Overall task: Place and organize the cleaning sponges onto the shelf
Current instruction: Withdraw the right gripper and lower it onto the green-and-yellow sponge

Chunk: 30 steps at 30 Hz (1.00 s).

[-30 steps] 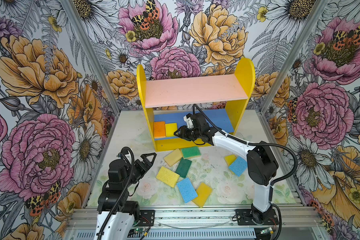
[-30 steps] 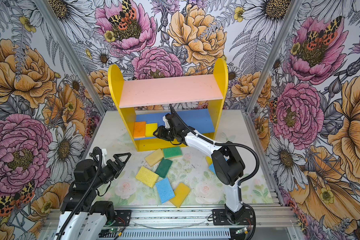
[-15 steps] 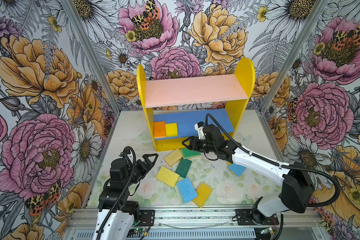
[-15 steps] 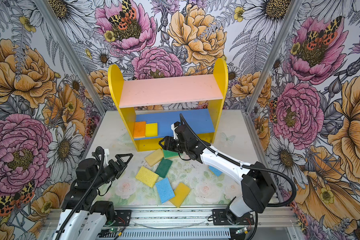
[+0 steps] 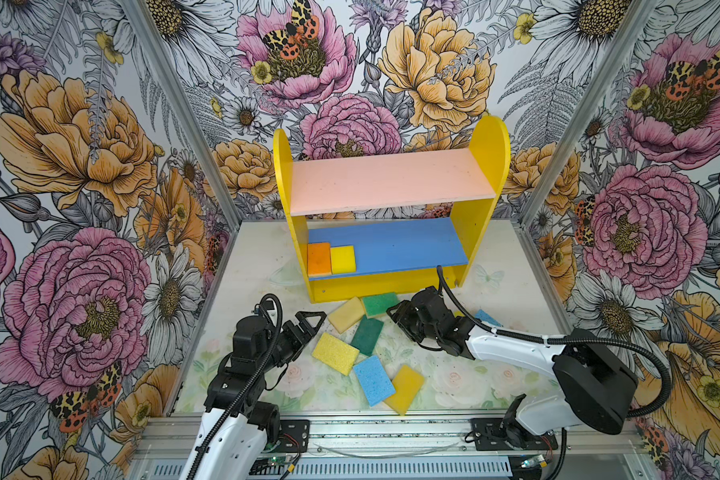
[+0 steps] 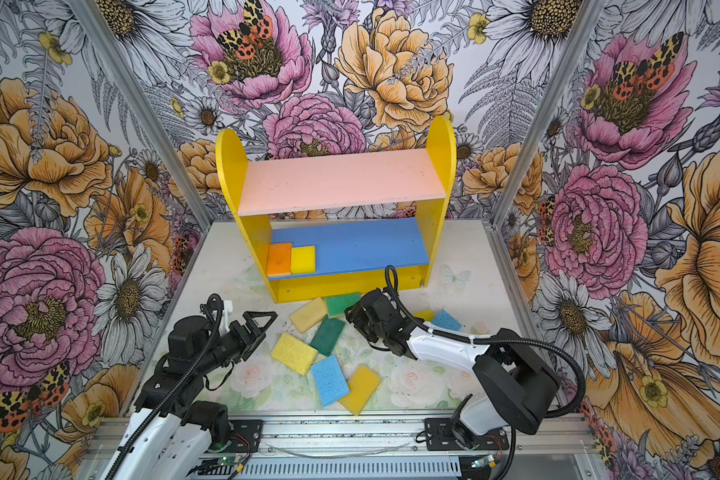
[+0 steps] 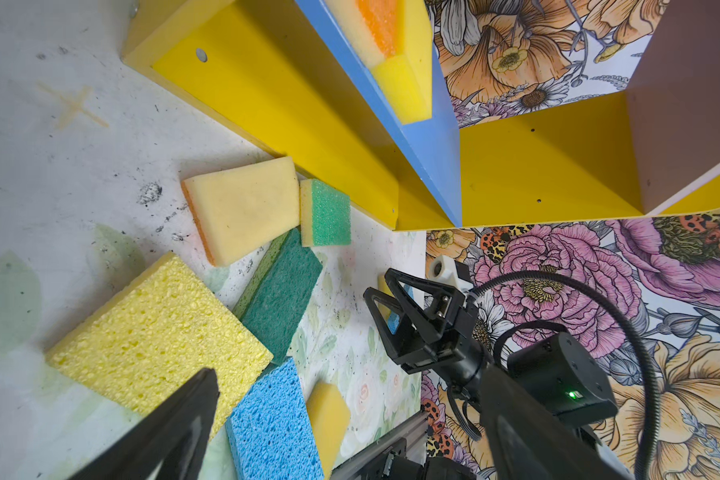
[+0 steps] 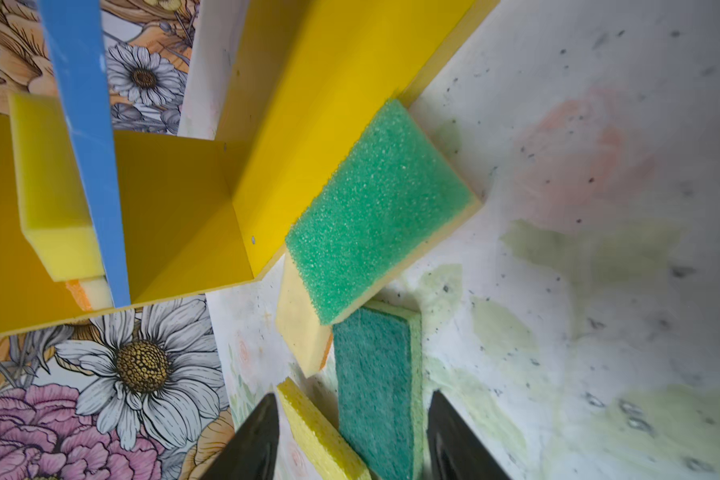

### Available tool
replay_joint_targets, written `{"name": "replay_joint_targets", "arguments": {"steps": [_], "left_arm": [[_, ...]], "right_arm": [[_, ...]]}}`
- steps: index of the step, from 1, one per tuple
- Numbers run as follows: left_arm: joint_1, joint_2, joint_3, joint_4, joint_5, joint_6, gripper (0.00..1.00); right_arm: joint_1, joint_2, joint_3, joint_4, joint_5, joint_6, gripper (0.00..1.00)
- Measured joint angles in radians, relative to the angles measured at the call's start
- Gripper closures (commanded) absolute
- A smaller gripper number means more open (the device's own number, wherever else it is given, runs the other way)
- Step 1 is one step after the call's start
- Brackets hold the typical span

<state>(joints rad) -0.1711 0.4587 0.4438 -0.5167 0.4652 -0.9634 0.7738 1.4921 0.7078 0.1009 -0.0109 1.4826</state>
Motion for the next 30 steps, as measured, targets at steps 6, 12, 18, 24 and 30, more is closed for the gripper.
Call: {"name": "replay_joint_targets", "arguments": {"steps": [6, 12, 18, 24, 30], "left_arm": [[0.0, -0.002, 0.0, 0.006, -0.001, -0.008, 0.01], [0.012, -0.022, 0.0, 0.006, -0.001, -0.018, 0.01], [0.023, -0.026, 0.0, 0.006, 0.0, -0.025, 0.01], [0.027, -0.026, -0.001, 0.006, 0.002, -0.025, 0.01], [0.039, -0.025, -0.002, 0.006, 0.003, -0.025, 0.01]], "right_arm": [[0.0, 0.111, -0.002, 0.138, 0.021, 0.111, 0.43], [-0.002, 0.171, -0.002, 0.224, 0.026, 0.156, 0.44], [-0.01, 0.254, -0.002, 0.29, 0.021, 0.179, 0.45], [-0.032, 0.304, 0.002, 0.347, 0.018, 0.186, 0.46], [-0.049, 0.349, 0.023, 0.403, 0.014, 0.188, 0.49]]}}
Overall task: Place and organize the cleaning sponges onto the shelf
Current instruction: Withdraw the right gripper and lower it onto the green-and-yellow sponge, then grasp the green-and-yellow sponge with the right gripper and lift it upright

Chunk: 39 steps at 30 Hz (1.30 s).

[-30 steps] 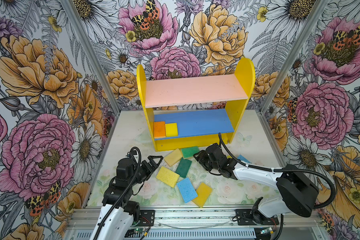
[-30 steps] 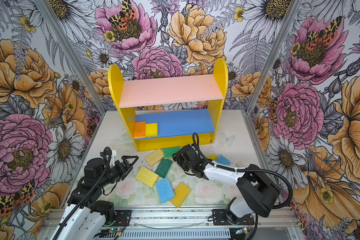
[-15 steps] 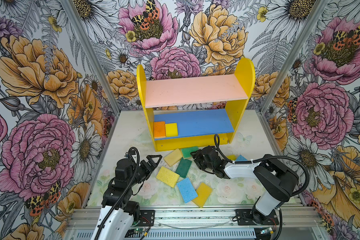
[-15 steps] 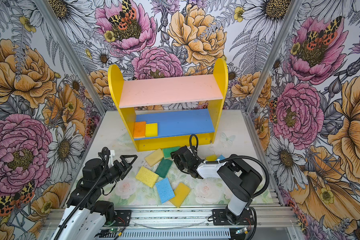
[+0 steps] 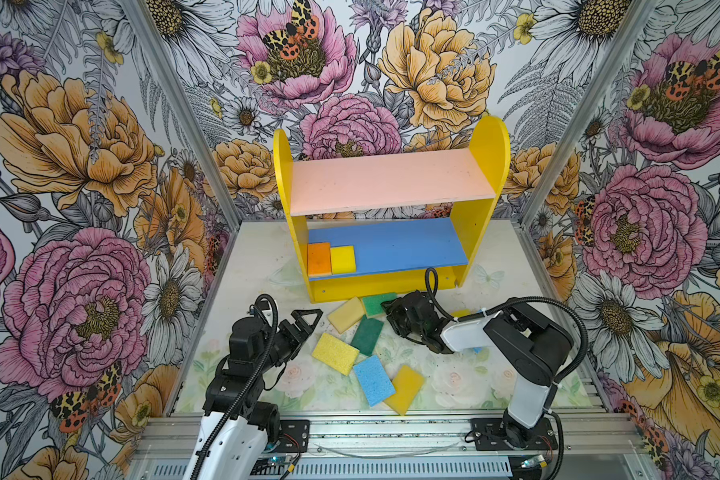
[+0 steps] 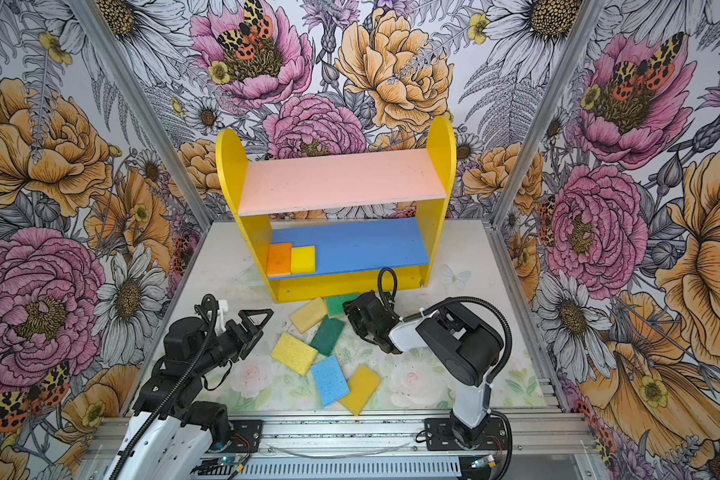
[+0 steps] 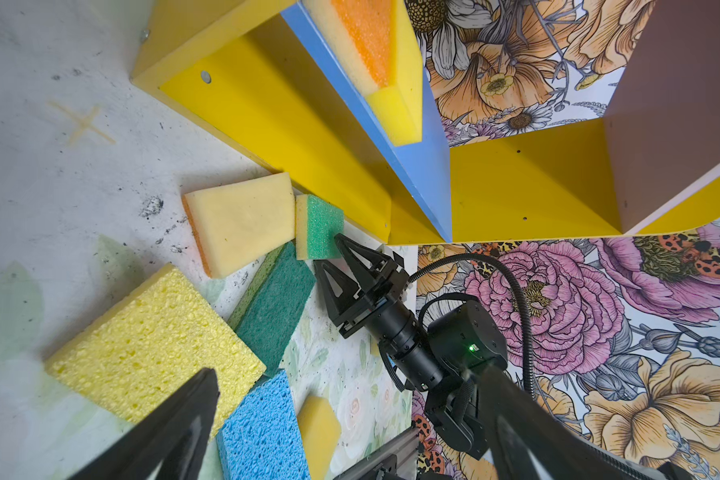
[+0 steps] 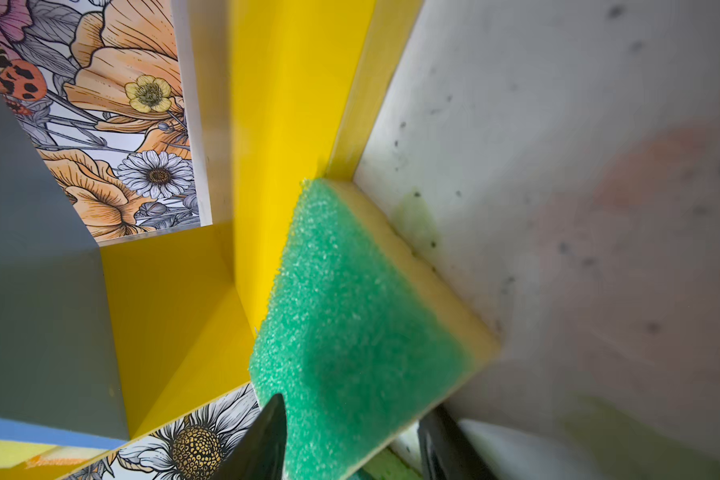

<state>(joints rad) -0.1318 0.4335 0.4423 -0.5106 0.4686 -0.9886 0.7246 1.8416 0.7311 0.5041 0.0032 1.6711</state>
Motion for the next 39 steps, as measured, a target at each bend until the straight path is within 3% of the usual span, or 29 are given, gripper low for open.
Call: {"name": "replay_joint_targets", "arguments": {"steps": [11, 16, 23, 28, 32, 39], "left_arm": [[0.013, 0.0, -0.004, 0.0, 0.014, 0.0, 0.01], [0.013, 0.0, -0.013, 0.0, 0.015, 0.0, 0.01], [0.009, 0.02, -0.013, 0.0, 0.034, 0.018, 0.01], [-0.023, 0.106, -0.002, 0.003, 0.089, 0.072, 0.01], [-0.037, 0.173, 0.007, 0.028, 0.16, 0.107, 0.01], [-0.054, 0.288, 0.01, 0.193, 0.303, 0.09, 0.01]], "right_arm": [[0.0, 0.022, 0.018, 0.003, -0.014, -0.001, 0.87], [-0.006, -0.066, -0.007, -0.047, -0.006, -0.043, 0.96], [-0.043, -0.252, -0.044, -0.174, -0.028, -0.149, 0.96], [-0.09, -0.338, -0.022, -0.311, -0.168, -0.278, 0.95], [-0.104, -0.351, 0.068, -0.456, -0.345, -0.425, 0.95], [-0.072, -0.395, 0.155, -0.629, -0.621, -0.67, 0.95]]}}
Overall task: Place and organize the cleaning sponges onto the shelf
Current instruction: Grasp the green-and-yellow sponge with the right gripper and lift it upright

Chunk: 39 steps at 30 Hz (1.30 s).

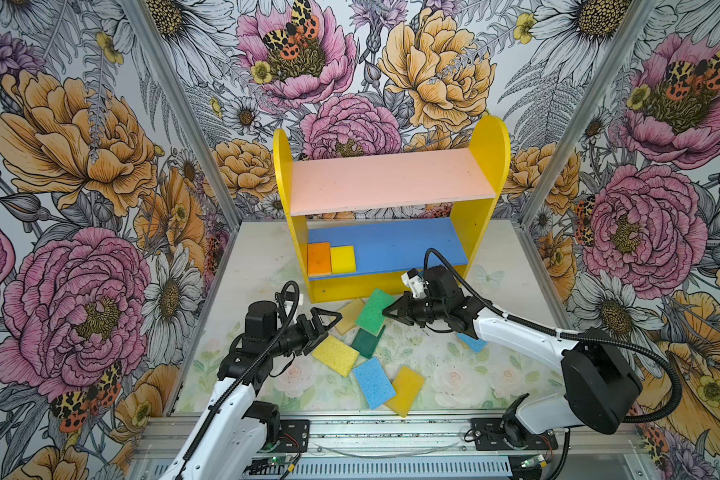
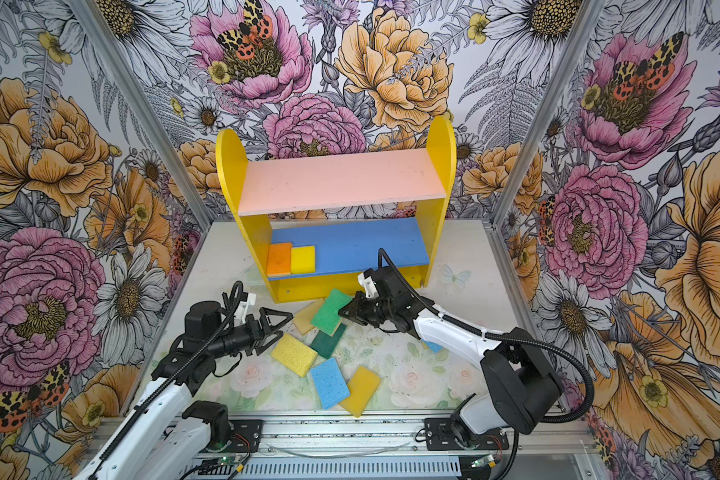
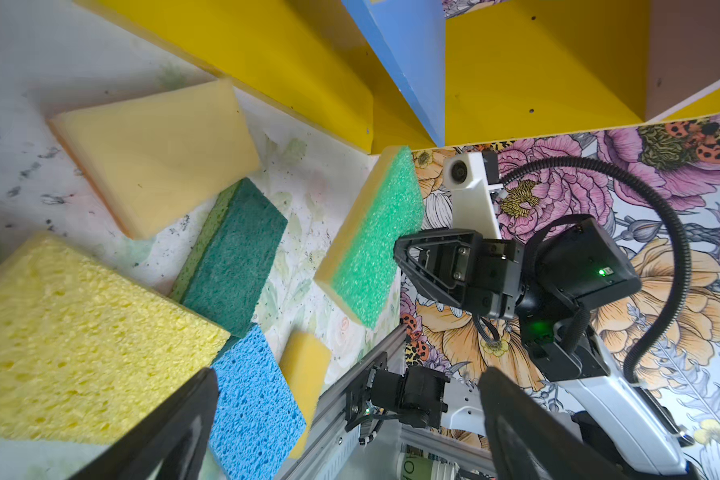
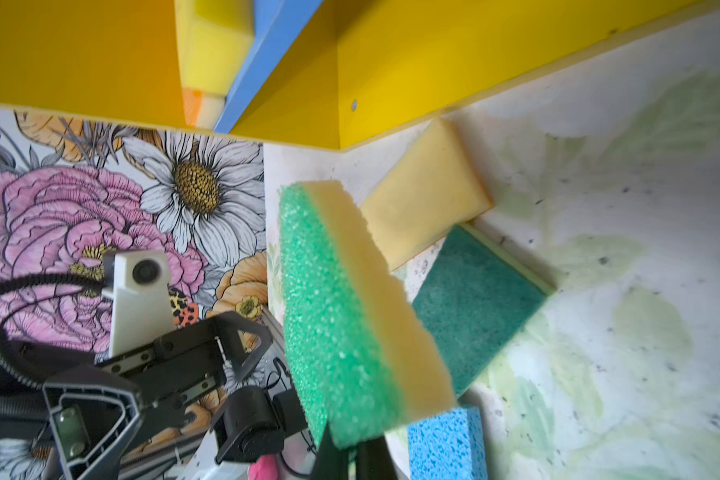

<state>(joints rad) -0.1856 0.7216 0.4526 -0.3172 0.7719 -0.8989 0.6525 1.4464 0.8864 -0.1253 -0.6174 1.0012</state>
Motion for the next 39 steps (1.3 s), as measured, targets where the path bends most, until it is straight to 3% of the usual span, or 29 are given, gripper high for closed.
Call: {"name": "replay_joint_targets", "arguments": {"steps": [7, 16, 21, 26, 28, 39], "left_arm": [[-0.087, 0.08, 0.002, 0.195, 0.043, -0.07, 0.06], [-0.146, 0.144, 0.003, 0.341, 0.044, -0.13, 0.58], [-0.154, 0.162, 0.002, 0.418, 0.044, -0.155, 0.83], [-0.158, 0.164, -0.006, 0.48, 0.029, -0.176, 0.87], [-0.158, 0.163, -0.015, 0.495, 0.014, -0.177, 0.86], [-0.153, 0.003, -0.079, 0.501, -0.222, -0.237, 0.86]], "right_arm": [[0.056, -0.028, 0.074, -0.072, -0.122, -0.134, 0.95], [0.075, -0.028, 0.113, -0.099, -0.174, -0.19, 0.94], [0.075, -0.025, 0.12, -0.111, -0.174, -0.198, 0.81], [0.075, -0.025, 0.137, -0.118, -0.16, -0.204, 0.5], [0.075, -0.025, 0.141, -0.117, -0.139, -0.205, 0.43], [0.117, -0.047, 0.142, -0.119, -0.005, -0.167, 0.41]]}}
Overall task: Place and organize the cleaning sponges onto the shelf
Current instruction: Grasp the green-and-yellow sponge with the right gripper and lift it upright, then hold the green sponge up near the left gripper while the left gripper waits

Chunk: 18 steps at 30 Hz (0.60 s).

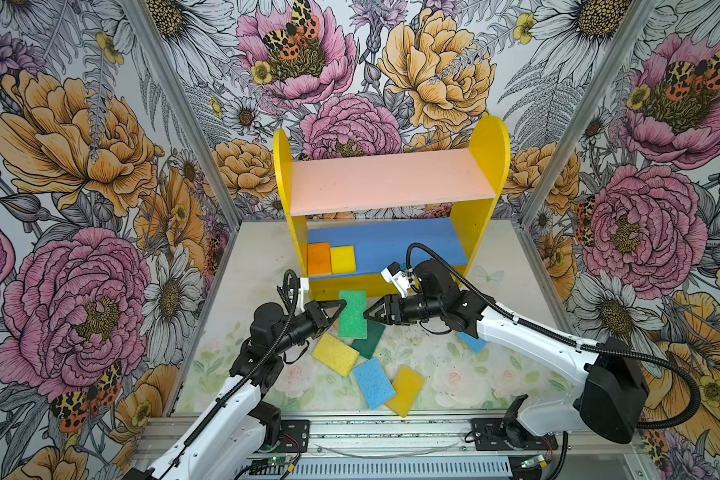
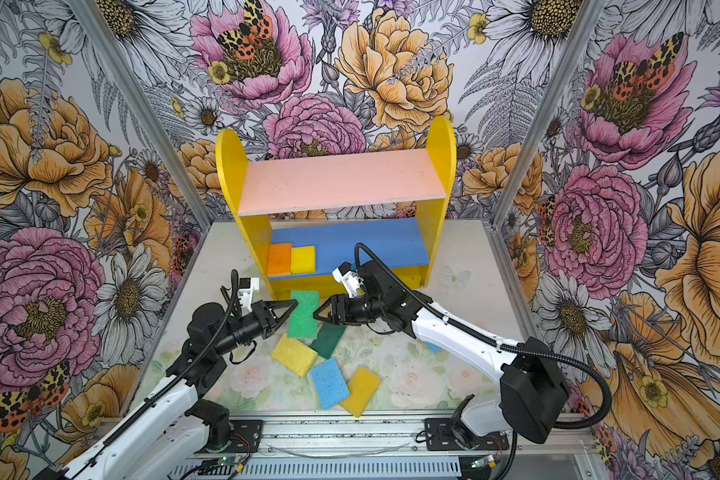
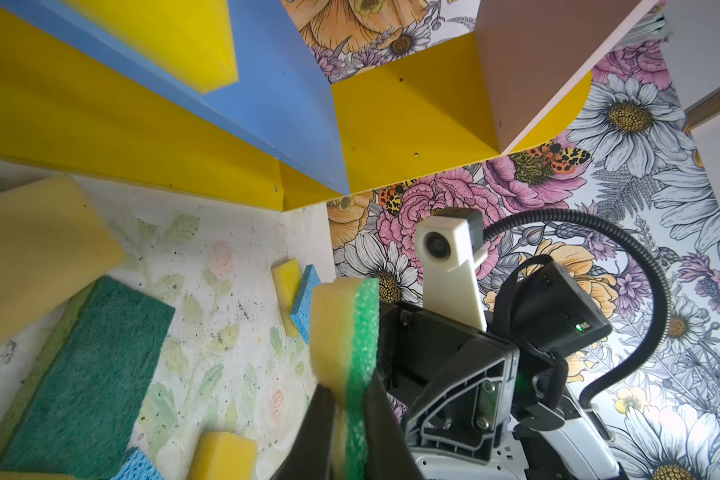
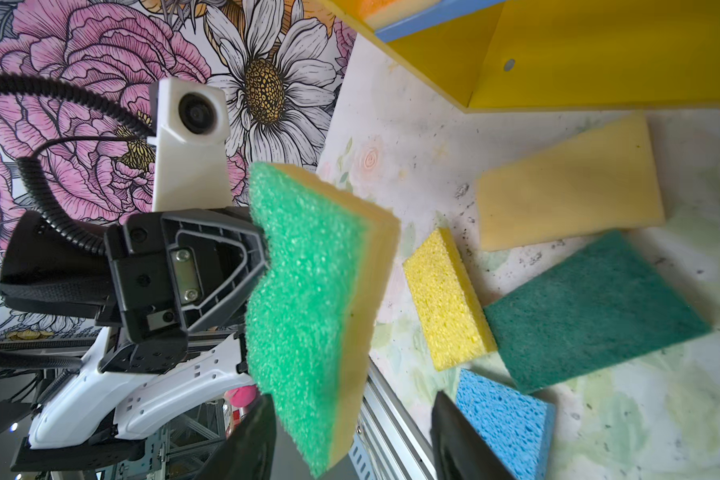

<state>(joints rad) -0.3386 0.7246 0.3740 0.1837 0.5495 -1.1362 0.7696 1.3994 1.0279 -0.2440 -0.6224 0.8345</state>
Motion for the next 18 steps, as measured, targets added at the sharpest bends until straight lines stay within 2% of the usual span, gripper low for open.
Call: {"name": "replay_joint_targets", "arguments": {"steps": [3, 6, 15, 18], "left_arm": [[0.005, -0.045, -0.015, -0.002, -0.057, -0.018, 0.85], [0.01, -0.068, -0.023, -0.003, -0.09, -0.029, 0.86], [0.015, -0.071, -0.028, -0.004, -0.116, -0.044, 0.86], [0.015, -0.077, -0.032, -0.002, -0.116, -0.045, 0.86]], "right_arm": [[0.023, 0.0, 0.0, 0.0, 0.012, 0.011, 0.43], [0.044, 0.0, 0.001, -0.001, 0.027, 0.015, 0.5], [0.09, 0.034, 0.069, 0.0, 0.045, 0.016, 0.67], [0.096, 0.039, 0.07, -0.002, 0.054, 0.017, 0.68]]}}
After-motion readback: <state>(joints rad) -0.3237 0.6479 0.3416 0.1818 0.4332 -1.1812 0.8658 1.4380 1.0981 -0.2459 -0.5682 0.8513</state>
